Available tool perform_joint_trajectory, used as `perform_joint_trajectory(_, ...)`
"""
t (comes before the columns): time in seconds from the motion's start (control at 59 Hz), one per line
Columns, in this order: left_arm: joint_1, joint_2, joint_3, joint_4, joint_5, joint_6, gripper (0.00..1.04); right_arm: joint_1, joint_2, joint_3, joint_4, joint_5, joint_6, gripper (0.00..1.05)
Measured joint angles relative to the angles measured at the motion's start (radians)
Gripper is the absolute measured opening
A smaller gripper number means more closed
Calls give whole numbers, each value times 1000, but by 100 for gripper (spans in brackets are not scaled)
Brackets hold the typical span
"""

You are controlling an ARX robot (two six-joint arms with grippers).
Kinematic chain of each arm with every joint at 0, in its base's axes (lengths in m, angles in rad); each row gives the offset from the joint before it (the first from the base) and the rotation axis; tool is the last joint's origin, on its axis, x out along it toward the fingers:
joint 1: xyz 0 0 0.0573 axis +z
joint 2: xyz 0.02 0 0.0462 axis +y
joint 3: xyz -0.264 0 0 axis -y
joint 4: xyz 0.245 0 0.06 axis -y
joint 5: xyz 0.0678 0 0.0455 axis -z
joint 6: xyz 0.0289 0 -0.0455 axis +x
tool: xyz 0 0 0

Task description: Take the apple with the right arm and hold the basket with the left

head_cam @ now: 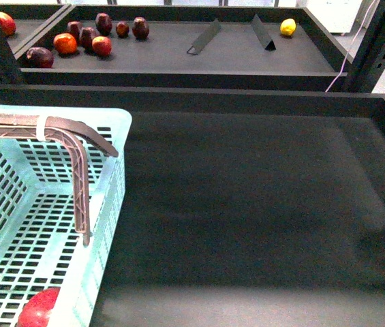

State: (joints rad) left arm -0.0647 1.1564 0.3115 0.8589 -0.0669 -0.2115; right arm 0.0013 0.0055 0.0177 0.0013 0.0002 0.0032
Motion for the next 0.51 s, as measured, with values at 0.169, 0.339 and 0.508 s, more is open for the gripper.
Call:
perform_joint_trajectory(0.169, 59, -89, -103, -12, 63, 158, 8, 0, 0, 0, 0, 0, 0, 96)
perform_joint_trajectory(0.339, 61, -196, -166, -51, 67, 190, 3, 0, 0, 0, 0, 0, 0, 96)
perform_joint_trajectory(0.508, 61, -304, -213, -113, 67, 196, 3, 0, 0, 0, 0, 0, 0, 96)
